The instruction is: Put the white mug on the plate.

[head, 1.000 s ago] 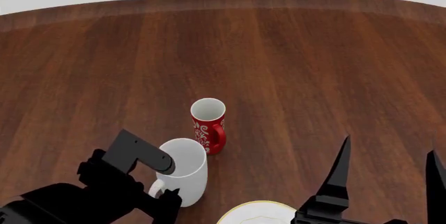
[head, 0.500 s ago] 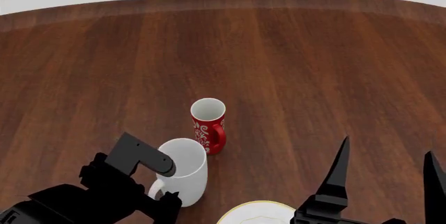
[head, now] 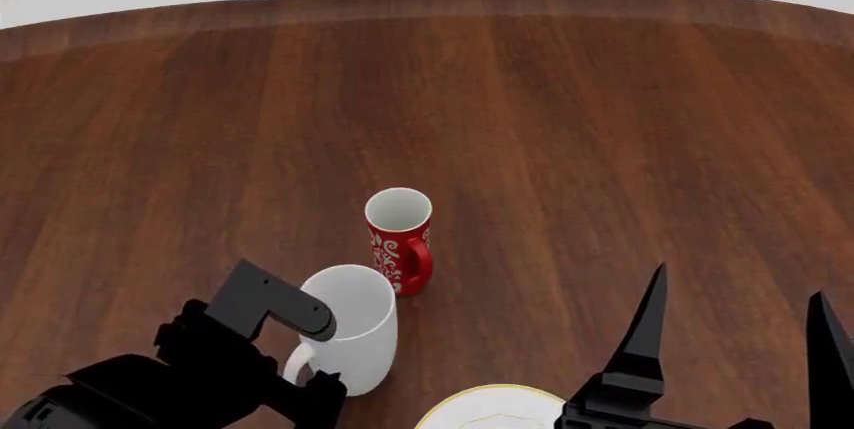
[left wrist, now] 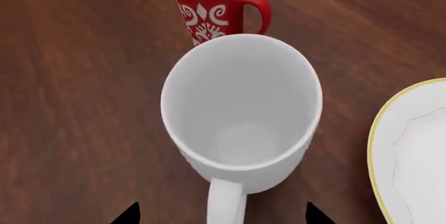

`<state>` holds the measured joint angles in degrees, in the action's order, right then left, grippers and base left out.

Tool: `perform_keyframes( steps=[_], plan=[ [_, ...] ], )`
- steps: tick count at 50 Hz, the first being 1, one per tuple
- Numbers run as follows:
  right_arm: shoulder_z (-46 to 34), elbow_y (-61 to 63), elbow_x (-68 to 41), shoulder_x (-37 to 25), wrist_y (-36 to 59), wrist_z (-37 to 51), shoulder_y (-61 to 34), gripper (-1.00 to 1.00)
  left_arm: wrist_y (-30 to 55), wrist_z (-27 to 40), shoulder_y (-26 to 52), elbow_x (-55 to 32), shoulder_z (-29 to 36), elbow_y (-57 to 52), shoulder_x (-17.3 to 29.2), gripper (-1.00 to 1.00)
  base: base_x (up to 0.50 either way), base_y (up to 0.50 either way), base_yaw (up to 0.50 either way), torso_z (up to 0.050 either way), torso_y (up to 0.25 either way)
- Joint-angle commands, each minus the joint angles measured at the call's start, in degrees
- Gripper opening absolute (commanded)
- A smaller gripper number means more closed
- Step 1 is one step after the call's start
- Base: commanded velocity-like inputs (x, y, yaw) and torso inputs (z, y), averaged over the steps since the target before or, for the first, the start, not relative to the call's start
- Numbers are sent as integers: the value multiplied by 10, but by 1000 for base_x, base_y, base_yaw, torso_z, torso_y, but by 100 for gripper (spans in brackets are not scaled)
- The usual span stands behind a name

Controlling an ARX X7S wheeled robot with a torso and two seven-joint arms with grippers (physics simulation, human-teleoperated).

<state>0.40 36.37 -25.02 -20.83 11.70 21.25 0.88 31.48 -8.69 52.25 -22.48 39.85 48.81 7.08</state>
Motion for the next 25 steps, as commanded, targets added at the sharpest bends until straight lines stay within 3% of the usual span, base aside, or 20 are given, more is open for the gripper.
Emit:
perform_keyframes(
  steps=[1,25],
  plan=[
    [-1,-4,-1,0,-3,1,0,100,-31,-12,14,6,5,62,-16,100,0,0,0,0,0],
    [-1,-9,-2,-2,-11,4,4,100,-81,-36,37,13,17,156,-42,100,0,0,0,0,0]
  ],
)
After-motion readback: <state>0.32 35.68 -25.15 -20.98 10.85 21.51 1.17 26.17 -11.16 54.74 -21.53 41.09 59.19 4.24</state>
